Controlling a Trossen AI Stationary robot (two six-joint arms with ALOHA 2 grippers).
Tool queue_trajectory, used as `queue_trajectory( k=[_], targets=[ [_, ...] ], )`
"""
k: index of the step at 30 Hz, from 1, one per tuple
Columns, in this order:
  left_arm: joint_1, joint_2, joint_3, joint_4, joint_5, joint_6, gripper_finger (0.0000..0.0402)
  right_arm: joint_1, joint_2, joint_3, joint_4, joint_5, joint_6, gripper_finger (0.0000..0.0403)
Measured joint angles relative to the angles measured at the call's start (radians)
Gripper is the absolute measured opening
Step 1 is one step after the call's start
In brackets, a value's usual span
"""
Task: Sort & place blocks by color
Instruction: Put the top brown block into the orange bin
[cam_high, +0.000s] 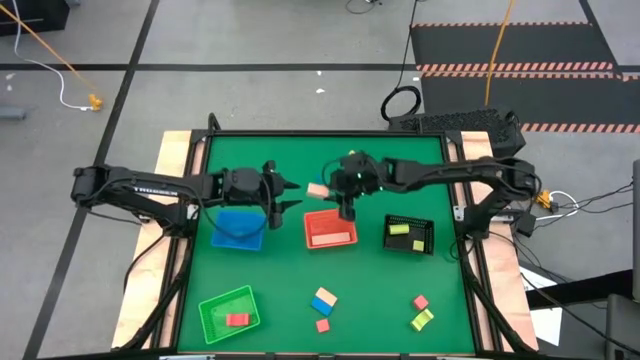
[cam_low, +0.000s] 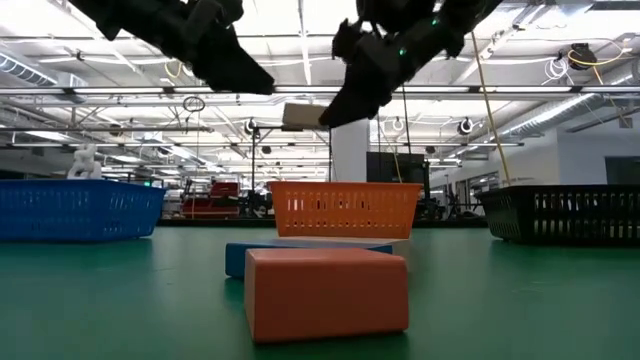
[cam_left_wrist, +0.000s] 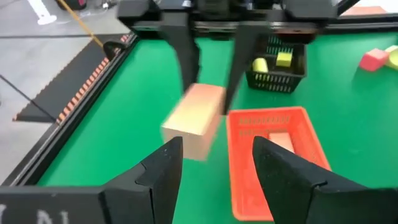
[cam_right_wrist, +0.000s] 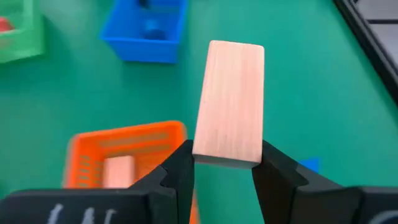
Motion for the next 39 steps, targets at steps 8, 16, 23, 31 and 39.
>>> queue_trajectory(
  k=[8, 16, 23, 31, 39],
  targets=[
    [-0.034, 0.052, 0.0, 0.115, -0.021, 0.001, 0.0253, 0.103, -0.02, -0.015, 0.004, 0.044, 0.063, 0.0113],
    [-0.071, 0.052, 0.0, 0.137, 0.033, 0.003, 0.0284, 0.119, -0.02, -0.015, 0.006, 0.091, 0.063, 0.0113],
    [-0.077, 0.065, 0.0, 0.136, 0.052, 0.041, 0.028, 0.13, -0.019, -0.015, 0.046, 0.085, 0.013, 0.0113],
    [-0.076, 0.149, -0.001, 0.209, 0.052, 0.028, 0.0278, 0.158, -0.019, -0.015, 0.081, 0.085, -0.051, 0.0113],
    [-0.075, 0.18, -0.001, 0.24, 0.053, -0.074, 0.0212, 0.164, -0.019, -0.015, 0.078, 0.085, -0.052, 0.0113]
  ],
)
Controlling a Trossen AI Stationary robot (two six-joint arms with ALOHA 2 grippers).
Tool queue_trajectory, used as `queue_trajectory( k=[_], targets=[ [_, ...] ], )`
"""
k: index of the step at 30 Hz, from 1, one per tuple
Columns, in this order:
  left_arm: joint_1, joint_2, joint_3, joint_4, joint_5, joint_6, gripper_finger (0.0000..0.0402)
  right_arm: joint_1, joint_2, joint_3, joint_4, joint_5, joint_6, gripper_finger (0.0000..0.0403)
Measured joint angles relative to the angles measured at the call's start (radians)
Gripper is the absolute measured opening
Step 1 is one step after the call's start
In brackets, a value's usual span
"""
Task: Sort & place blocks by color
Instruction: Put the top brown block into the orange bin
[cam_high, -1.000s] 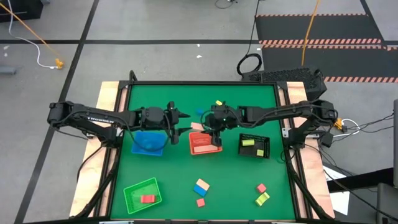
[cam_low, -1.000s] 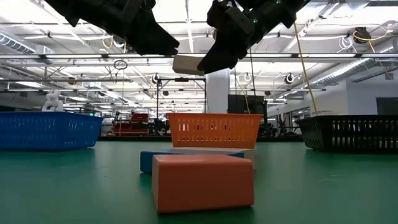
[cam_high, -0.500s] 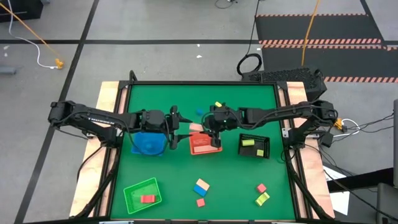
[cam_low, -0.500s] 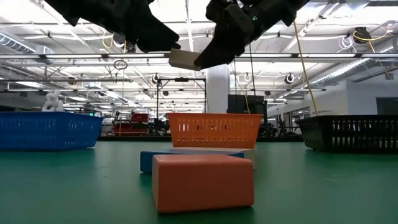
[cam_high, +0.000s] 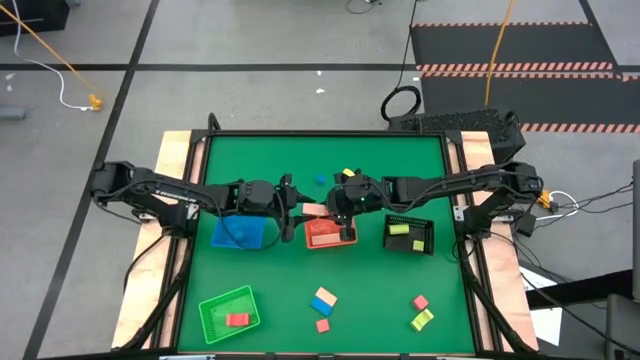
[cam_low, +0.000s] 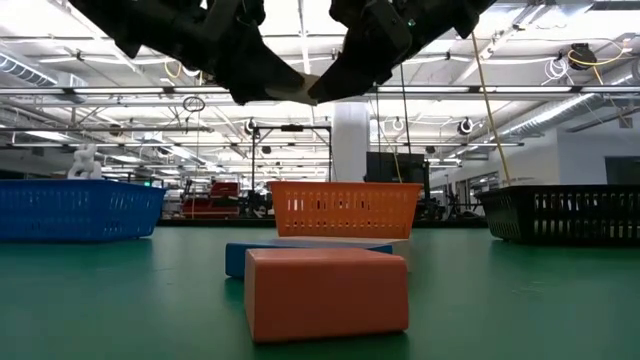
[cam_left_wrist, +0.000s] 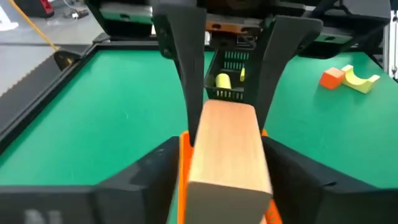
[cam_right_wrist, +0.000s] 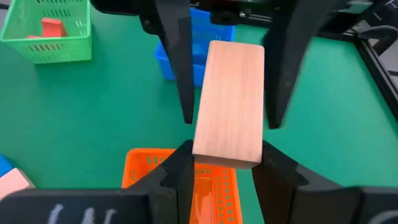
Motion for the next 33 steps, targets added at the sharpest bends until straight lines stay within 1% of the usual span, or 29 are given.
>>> queue_trajectory(
  k=[3, 4, 6, 9, 12, 14, 18, 22, 26, 29, 33],
  targets=[
    [0.0, 0.0, 0.0, 0.001, 0.011, -0.004, 0.0143, 0.0, 0.0, 0.0, -0.003, -0.007, 0.003, 0.0113],
    [-0.002, 0.0, 0.0, 0.0, 0.013, 0.001, 0.0133, 0.0, 0.0, 0.0, -0.007, -0.014, 0.005, 0.0113],
    [-0.002, 0.0, 0.0, 0.0, 0.016, 0.003, 0.0133, 0.0, 0.0, 0.0, -0.012, -0.011, 0.007, 0.0119],
    [-0.004, 0.0, 0.0, 0.001, 0.005, -0.016, 0.0133, 0.0, 0.0, 0.002, -0.057, 0.003, 0.039, 0.0163],
    [-0.005, 0.0, 0.0, 0.007, 0.004, -0.017, 0.0133, 0.0, -0.002, 0.001, -0.147, 0.004, 0.091, 0.0213],
    [-0.005, 0.0, 0.0, 0.006, 0.005, -0.017, 0.0133, -0.002, -0.016, 0.0, -0.222, 0.004, 0.112, 0.024],
    [-0.005, 0.0, 0.0, 0.001, 0.005, -0.032, 0.0133, -0.002, -0.06, 0.0, -0.364, 0.022, 0.163, 0.0272],
    [-0.005, 0.009, 0.0, 0.002, 0.006, -0.067, 0.0133, -0.003, -0.103, 0.0, -0.435, 0.11, 0.201, 0.0278],
    [0.004, 0.051, 0.0, -0.006, 0.011, -0.129, 0.0133, -0.003, -0.126, 0.0, -0.483, 0.188, 0.257, 0.027],
    [0.006, 0.099, 0.0, -0.004, 0.012, -0.168, 0.0133, -0.003, -0.138, 0.0, -0.511, 0.217, 0.297, 0.0263],
    [0.006, 0.155, 0.0, 0.002, 0.012, -0.209, 0.0133, -0.003, -0.139, 0.0, -0.513, 0.217, 0.315, 0.0258]
  ],
)
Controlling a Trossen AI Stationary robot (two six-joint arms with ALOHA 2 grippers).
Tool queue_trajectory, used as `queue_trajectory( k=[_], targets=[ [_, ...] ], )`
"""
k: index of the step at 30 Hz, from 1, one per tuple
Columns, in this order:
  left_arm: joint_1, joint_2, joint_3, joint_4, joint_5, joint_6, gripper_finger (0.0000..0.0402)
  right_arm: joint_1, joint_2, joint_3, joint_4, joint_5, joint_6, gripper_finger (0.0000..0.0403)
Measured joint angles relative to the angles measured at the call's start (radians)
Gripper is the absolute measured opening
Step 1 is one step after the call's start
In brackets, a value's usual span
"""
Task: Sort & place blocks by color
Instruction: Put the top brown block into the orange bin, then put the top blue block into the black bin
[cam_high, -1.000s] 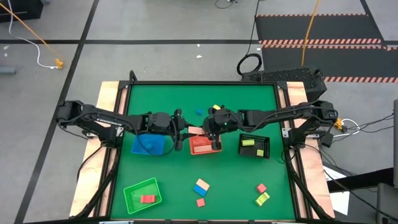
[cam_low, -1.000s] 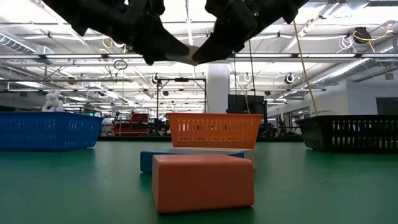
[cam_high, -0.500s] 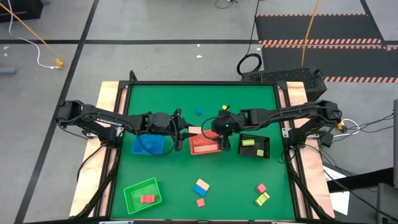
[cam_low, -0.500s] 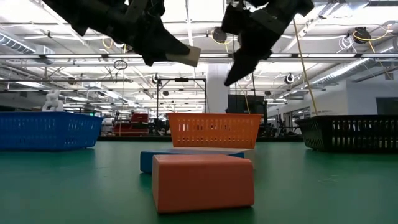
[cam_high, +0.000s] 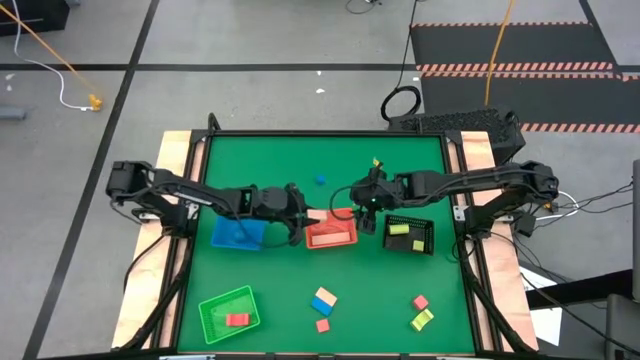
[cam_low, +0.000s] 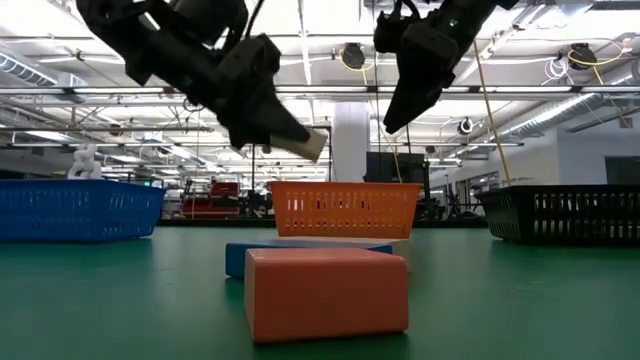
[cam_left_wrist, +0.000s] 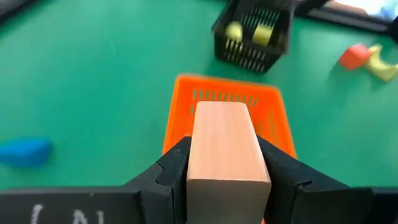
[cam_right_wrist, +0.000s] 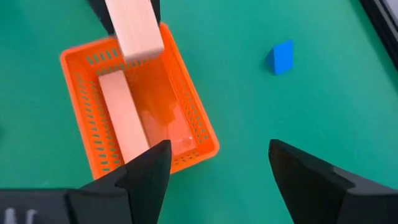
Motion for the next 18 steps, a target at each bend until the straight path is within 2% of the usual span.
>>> queue_trajectory(
  k=[7, 16, 18],
  targets=[
    [0.0, 0.081, 0.0, 0.005, 0.067, -0.082, 0.0133, -0.001, -0.001, 0.0, 0.044, 0.026, 0.001, 0.0258],
    [-0.001, 0.094, 0.0, 0.014, 0.069, -0.125, 0.0135, -0.005, -0.001, 0.0, 0.076, 0.025, 0.001, 0.0258],
    [-0.001, 0.093, 0.0, 0.026, 0.069, -0.143, 0.0167, -0.005, -0.001, 0.0, 0.076, 0.025, 0.0, 0.0258]
  ],
)
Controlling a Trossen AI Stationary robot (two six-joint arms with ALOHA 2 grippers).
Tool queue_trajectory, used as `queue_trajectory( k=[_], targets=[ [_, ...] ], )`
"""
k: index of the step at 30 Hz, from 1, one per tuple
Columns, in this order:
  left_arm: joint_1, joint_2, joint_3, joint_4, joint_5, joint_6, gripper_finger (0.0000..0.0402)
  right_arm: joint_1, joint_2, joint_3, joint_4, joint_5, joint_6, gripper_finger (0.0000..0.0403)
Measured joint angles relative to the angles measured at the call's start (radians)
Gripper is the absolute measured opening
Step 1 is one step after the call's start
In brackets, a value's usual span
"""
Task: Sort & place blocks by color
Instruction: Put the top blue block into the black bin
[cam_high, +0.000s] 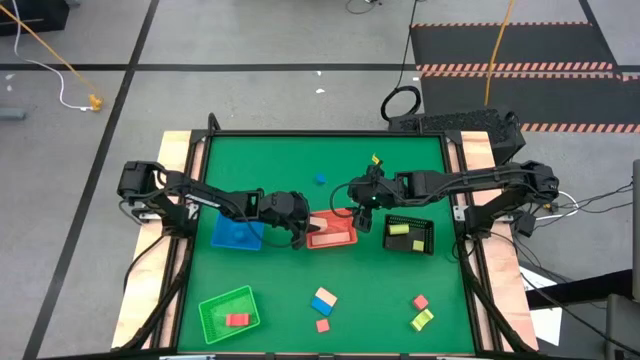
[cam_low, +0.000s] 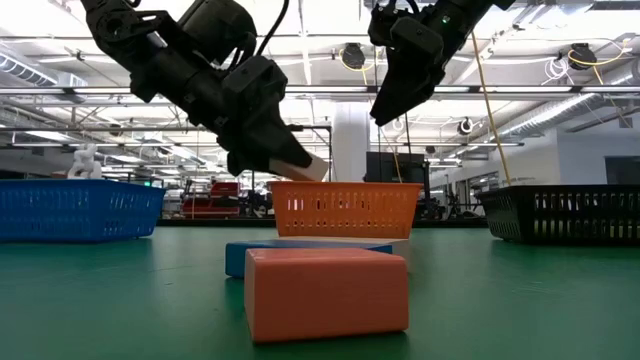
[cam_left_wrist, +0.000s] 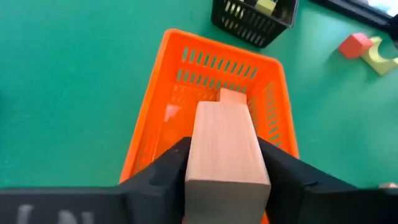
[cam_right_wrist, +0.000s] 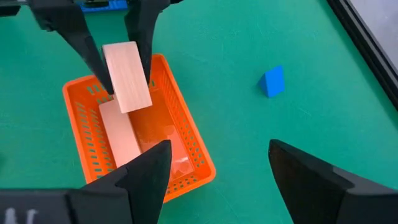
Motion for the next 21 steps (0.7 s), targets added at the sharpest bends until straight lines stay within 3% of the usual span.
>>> queue_trajectory(
  k=[5, 9, 13, 21],
  targets=[
    [0.002, -0.002, 0.0, 0.009, -0.033, 0.006, 0.0281, -0.001, 0.0, 0.0, 0.0, 0.0, -0.007, 0.0258],
    [0.01, -0.008, 0.0, 0.051, -0.074, 0.035, 0.0322, -0.002, 0.0, 0.0, 0.0, 0.0, -0.024, 0.0258],
    [0.033, -0.022, 0.0, 0.113, -0.087, 0.08, 0.0318, -0.002, 0.0, 0.0, 0.0, 0.0, -0.028, 0.0258],
    [0.156, -0.041, 0.0, 0.117, -0.137, 0.187, 0.0266, -0.037, 0.0, 0.0, 0.017, 0.002, -0.067, 0.0258]
  ],
)
